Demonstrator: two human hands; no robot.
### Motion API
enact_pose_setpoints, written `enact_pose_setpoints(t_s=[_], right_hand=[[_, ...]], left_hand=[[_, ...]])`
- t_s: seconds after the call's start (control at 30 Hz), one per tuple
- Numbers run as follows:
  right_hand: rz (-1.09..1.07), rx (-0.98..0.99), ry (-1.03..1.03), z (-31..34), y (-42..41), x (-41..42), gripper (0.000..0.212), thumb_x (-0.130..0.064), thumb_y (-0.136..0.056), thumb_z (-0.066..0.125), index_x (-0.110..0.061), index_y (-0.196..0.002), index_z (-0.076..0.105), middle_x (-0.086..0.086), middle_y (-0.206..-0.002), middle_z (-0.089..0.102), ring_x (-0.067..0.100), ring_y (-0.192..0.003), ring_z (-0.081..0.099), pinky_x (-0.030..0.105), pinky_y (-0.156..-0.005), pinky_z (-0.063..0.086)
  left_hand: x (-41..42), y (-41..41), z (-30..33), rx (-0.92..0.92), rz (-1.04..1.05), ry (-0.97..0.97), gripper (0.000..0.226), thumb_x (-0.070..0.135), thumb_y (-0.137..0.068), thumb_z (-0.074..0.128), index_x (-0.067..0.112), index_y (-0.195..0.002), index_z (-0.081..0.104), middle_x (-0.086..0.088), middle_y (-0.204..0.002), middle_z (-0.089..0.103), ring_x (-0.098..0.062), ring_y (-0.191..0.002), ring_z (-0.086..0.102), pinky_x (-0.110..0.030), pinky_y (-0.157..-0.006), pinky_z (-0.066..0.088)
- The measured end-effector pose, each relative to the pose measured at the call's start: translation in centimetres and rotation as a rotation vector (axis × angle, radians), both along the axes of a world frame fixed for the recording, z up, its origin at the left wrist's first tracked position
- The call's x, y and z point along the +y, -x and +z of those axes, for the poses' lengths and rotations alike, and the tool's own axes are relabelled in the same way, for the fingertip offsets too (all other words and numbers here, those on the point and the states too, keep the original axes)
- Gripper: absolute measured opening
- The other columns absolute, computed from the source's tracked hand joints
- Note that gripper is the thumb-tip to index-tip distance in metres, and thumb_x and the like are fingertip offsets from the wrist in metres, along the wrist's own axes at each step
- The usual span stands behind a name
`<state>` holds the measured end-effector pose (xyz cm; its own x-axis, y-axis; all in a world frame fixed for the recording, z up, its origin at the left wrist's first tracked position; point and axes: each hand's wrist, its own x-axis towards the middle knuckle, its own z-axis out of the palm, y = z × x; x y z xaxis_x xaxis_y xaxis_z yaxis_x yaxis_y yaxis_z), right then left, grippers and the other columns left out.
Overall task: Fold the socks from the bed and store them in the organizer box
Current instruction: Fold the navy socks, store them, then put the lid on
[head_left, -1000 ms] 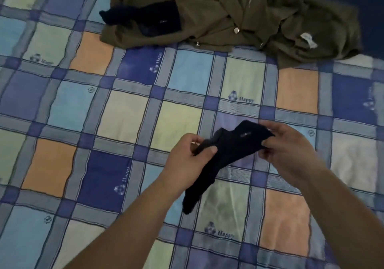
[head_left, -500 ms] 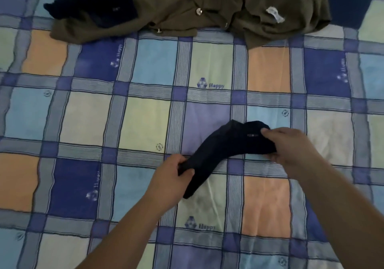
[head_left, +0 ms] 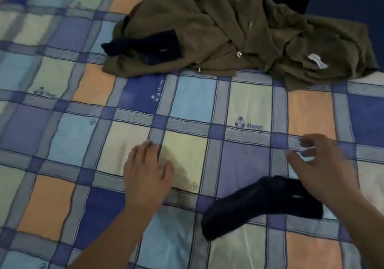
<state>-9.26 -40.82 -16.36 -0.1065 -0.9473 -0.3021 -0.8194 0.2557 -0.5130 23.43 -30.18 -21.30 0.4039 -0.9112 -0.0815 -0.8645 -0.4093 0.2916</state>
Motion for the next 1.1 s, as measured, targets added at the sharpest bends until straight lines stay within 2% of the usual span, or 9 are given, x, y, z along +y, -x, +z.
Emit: enact_pose_setpoints(t_s=[0.1, 0.2, 0.3, 0.5, 0.6, 0.7, 0.87, 0.97, 1.1], right_hand=[[0.118, -0.22, -0.022, 1.2, -6.6, -4.5, 0.027, -0.035, -0.087, 0.07, -0.029, -0.11, 0.057, -0.014, -0.104, 0.063, -0.001, -0.08, 0.062, 0.023, -0.063, 0.048], [0.158, -0.363, -0.033, 0.7, -13.4, -8.8, 0.018, -0.035, -0.085, 0.071, -0.031, -0.1, 0.061, -0.016, -0.097, 0.066, 0.002, -0.068, 0.061, 0.018, -0.052, 0.044], [0.172, -0.423, 0.04, 0.0, -19.5, -13.2, 0.023, -0.033, -0.082, 0.074, -0.026, -0.1, 0.062, -0.011, -0.092, 0.066, 0.005, -0.075, 0.061, 0.017, -0.059, 0.045], [0.207, -0.458, 0.108, -1.5, -27.5, -19.9, 0.037, -0.033, -0.077, 0.077, -0.021, -0.099, 0.051, -0.008, -0.086, 0.057, 0.018, -0.09, 0.064, 0.034, -0.079, 0.056], [0.164, -0.532, 0.033, -2.6, -30.4, -21.6, 0.046, -0.03, -0.072, 0.081, -0.01, -0.104, 0.055, 0.005, -0.101, 0.066, 0.022, -0.096, 0.066, 0.042, -0.088, 0.057], [0.062, -0.674, -0.105, -3.1, -32.5, -22.4, 0.057, -0.024, -0.068, 0.085, -0.004, -0.116, 0.06, 0.013, -0.111, 0.068, 0.027, -0.099, 0.068, 0.045, -0.087, 0.058], [0.021, -0.829, -0.127, -2.2, -34.3, -21.6, 0.012, -0.005, -0.08, 0.074, -0.011, -0.089, 0.07, 0.015, -0.093, 0.074, 0.027, -0.085, 0.073, 0.046, -0.078, 0.062], [0.021, -0.946, -0.162, -0.1, -33.7, -20.5, 0.012, -0.002, -0.082, 0.066, -0.008, -0.092, 0.07, 0.012, -0.083, 0.073, 0.023, -0.072, 0.072, 0.035, -0.064, 0.063], [0.044, -1.096, -0.294, 3.3, -29.9, -17.8, 0.019, -0.001, -0.084, 0.062, -0.006, -0.101, 0.067, 0.017, -0.09, 0.072, 0.031, -0.079, 0.073, 0.042, -0.066, 0.061]], left_hand=[[-2.3, -1.8, -2.0, -0.066, 0.009, -0.17, 0.07, 0.057, -0.092, 0.029, 0.017, -0.15, 0.028, -0.01, -0.159, 0.025, -0.035, -0.146, 0.018, -0.052, -0.119, 0.016], [-2.5, -1.8, -4.3, -0.138, 0.017, -0.199, 0.073, 0.059, -0.091, 0.023, 0.019, -0.151, 0.02, -0.009, -0.16, 0.021, -0.034, -0.148, 0.012, -0.053, -0.119, 0.012], [-2.5, -2.1, -5.0, -0.152, 0.014, -0.188, 0.073, 0.059, -0.09, 0.027, 0.019, -0.15, 0.024, -0.009, -0.159, 0.023, -0.034, -0.148, 0.013, -0.054, -0.119, 0.013], [-2.7, -2.4, -5.5, -0.132, -0.017, -0.159, 0.073, 0.055, -0.084, 0.039, 0.016, -0.146, 0.036, -0.01, -0.157, 0.027, -0.036, -0.147, 0.016, -0.058, -0.117, 0.014], [-2.7, -2.7, -5.6, -0.121, -0.032, -0.151, 0.074, 0.054, -0.083, 0.041, 0.015, -0.146, 0.037, -0.011, -0.158, 0.025, -0.037, -0.147, 0.015, -0.059, -0.116, 0.015], [-2.9, -2.7, -5.5, -0.111, -0.04, -0.139, 0.074, 0.053, -0.083, 0.043, 0.014, -0.146, 0.037, -0.011, -0.158, 0.025, -0.038, -0.147, 0.015, -0.06, -0.116, 0.015], [-2.9, -2.8, -5.7, -0.116, -0.046, -0.135, 0.074, 0.053, -0.081, 0.044, 0.015, -0.145, 0.039, -0.011, -0.157, 0.026, -0.038, -0.147, 0.016, -0.06, -0.115, 0.015], [-2.9, -2.8, -5.7, -0.124, -0.038, -0.133, 0.074, 0.054, -0.082, 0.042, 0.015, -0.145, 0.038, -0.011, -0.157, 0.026, -0.038, -0.147, 0.015, -0.059, -0.116, 0.014], [-2.8, -2.7, -5.7, -0.145, -0.03, -0.131, 0.073, 0.055, -0.085, 0.037, 0.016, -0.147, 0.034, -0.011, -0.158, 0.025, -0.037, -0.147, 0.013, -0.058, -0.117, 0.013]])
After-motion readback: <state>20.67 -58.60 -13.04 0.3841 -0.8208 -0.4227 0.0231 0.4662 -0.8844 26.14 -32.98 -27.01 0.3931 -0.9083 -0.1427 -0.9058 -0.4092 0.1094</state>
